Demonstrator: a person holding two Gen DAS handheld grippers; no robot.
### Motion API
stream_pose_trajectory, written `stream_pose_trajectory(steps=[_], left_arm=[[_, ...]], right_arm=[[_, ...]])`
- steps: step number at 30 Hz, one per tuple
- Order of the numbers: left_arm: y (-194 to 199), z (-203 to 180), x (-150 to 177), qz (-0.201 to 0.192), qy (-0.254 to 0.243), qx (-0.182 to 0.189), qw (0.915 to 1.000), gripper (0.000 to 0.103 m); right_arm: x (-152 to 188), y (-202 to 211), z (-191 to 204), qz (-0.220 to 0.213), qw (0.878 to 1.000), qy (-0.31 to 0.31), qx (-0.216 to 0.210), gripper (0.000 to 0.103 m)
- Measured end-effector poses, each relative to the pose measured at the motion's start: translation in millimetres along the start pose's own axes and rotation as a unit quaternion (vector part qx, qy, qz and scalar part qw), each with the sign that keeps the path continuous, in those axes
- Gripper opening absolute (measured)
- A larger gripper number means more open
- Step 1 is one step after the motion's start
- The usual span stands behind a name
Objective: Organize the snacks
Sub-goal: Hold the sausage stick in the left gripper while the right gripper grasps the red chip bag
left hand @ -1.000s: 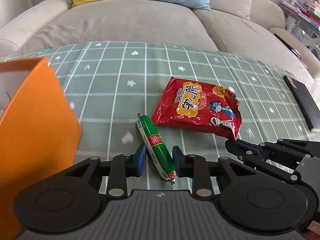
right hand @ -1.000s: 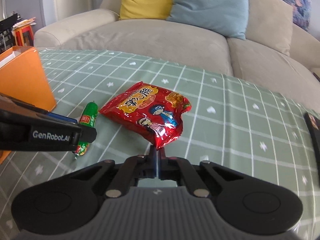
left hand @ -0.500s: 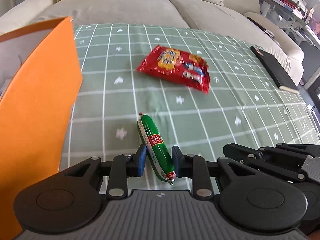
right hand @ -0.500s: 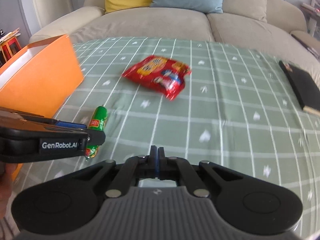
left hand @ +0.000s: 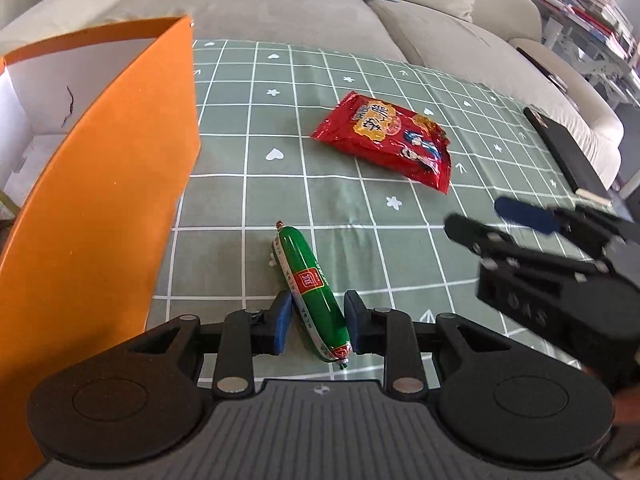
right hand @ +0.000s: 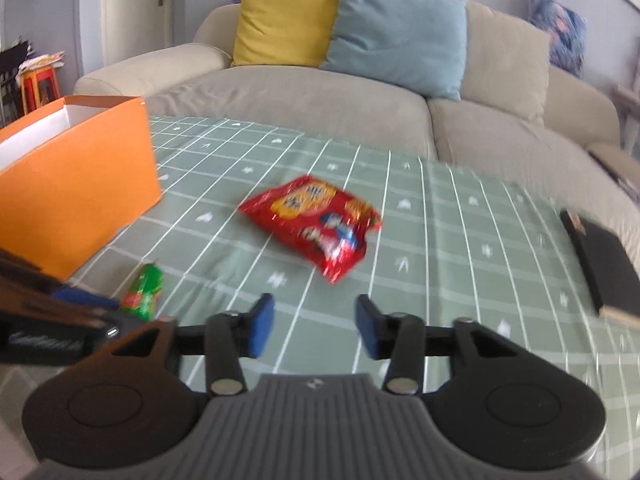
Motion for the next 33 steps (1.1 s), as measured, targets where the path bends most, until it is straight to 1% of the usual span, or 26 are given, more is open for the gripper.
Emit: stream_pose_trajectory(steps=[1, 2, 3, 4, 6, 8, 10, 11, 13, 14, 15, 16, 17, 18, 21, 22, 24, 26, 27, 28, 31, 33], left_arm=[[-1, 1, -2, 0.005, 0.006, -0.001, 1.0000, 0.034], [-2, 1, -3, 0.010, 0.009, -0.005, 0.9999, 0.040], [-4, 2, -4, 0.015, 0.012, -0.010, 0.9998, 0.043], [-6, 2, -6, 0.020, 0.016, -0.015, 0.9995, 0.045], [-9, 3, -8, 0.027, 0.027, -0.017, 0.9991, 0.045], [-12, 2, -9, 0.032, 0.035, -0.014, 0.9988, 0.045], [-12, 2, -9, 0.030, 0.035, -0.014, 0.9988, 0.046], [-12, 2, -9, 0.030, 0.035, -0.014, 0.9989, 0.045], [-12, 2, -9, 0.031, 0.034, -0.013, 0.9989, 0.045], [-11, 2, -9, 0.032, 0.032, -0.012, 0.9989, 0.044], [-10, 3, -8, 0.032, 0.031, -0.011, 0.9989, 0.042], [-10, 3, -8, 0.032, 0.032, -0.008, 0.9989, 0.036], [-10, 2, -9, 0.033, 0.033, -0.008, 0.9989, 0.031], [-10, 1, -9, 0.033, 0.032, -0.006, 0.9989, 0.030], [-10, -1, -9, 0.030, 0.028, -0.006, 0.9992, 0.029], [-10, -1, -8, 0.029, 0.028, -0.004, 0.9992, 0.029], [-8, -1, -6, 0.028, 0.026, -0.002, 0.9993, 0.029], [-5, -2, -2, 0.027, 0.017, 0.003, 0.9995, 0.028], [-2, -3, 1, 0.026, 0.012, 0.006, 0.9996, 0.028], [0, -3, 4, 0.026, 0.007, 0.008, 0.9996, 0.028], [8, -3, 14, 0.027, -0.001, 0.015, 0.9995, 0.028], [12, -1, 21, 0.030, -0.001, 0.022, 0.9993, 0.028]], right_arm=[[-4, -5, -3, -0.001, 1.000, 0.009, -0.002, 0.053], [-7, -11, -7, -0.001, 1.000, 0.018, -0.004, 0.057], [-11, -17, -10, 0.001, 1.000, 0.025, -0.007, 0.060], [-14, -23, -13, 0.003, 0.999, 0.031, -0.010, 0.061], [-20, -35, -19, 0.007, 0.999, 0.037, -0.016, 0.062], [-24, -46, -25, 0.014, 0.999, 0.034, -0.029, 0.067], [-26, -55, -29, 0.022, 0.999, 0.027, -0.039, 0.067], [-25, -59, -31, 0.024, 0.999, 0.022, -0.041, 0.065], [-25, -63, -35, 0.027, 0.999, 0.010, -0.046, 0.053], [-25, -64, -36, 0.028, 0.999, 0.004, -0.046, 0.043], [-24, -64, -36, 0.026, 0.999, -0.001, -0.048, 0.043], [-23, -63, -37, 0.024, 0.998, -0.006, -0.050, 0.042], [-22, -61, -36, 0.021, 0.998, -0.011, -0.051, 0.039], [-21, -60, -36, 0.019, 0.998, -0.017, -0.053, 0.033], [-16, -52, -31, 0.019, 0.998, -0.025, -0.049, 0.031], [-14, -49, -27, 0.022, 0.999, -0.023, -0.044, 0.030], [-10, -42, -20, 0.028, 0.999, -0.023, -0.027, 0.024], [-5, -33, -14, 0.039, 0.999, -0.034, -0.011, 0.021], [-2, -27, -11, 0.044, 0.998, -0.043, -0.004, 0.013], [1, -20, -7, 0.049, 0.997, -0.053, 0.000, 0.009], [11, 1, 4, 0.059, 0.995, -0.074, 0.016, 0.007], [18, 17, 12, 0.061, 0.994, -0.093, 0.014, 0.006]])
Point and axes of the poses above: each gripper's, at about its wrist camera, not at the fingertips, and y roughly against the way its jaws point, z to its left, x to its underside, the point moved 4 cm from there along -y, roughly the way its jaws point, and after that the axes turned 12 degrees about -x, right-handed, at the moved point
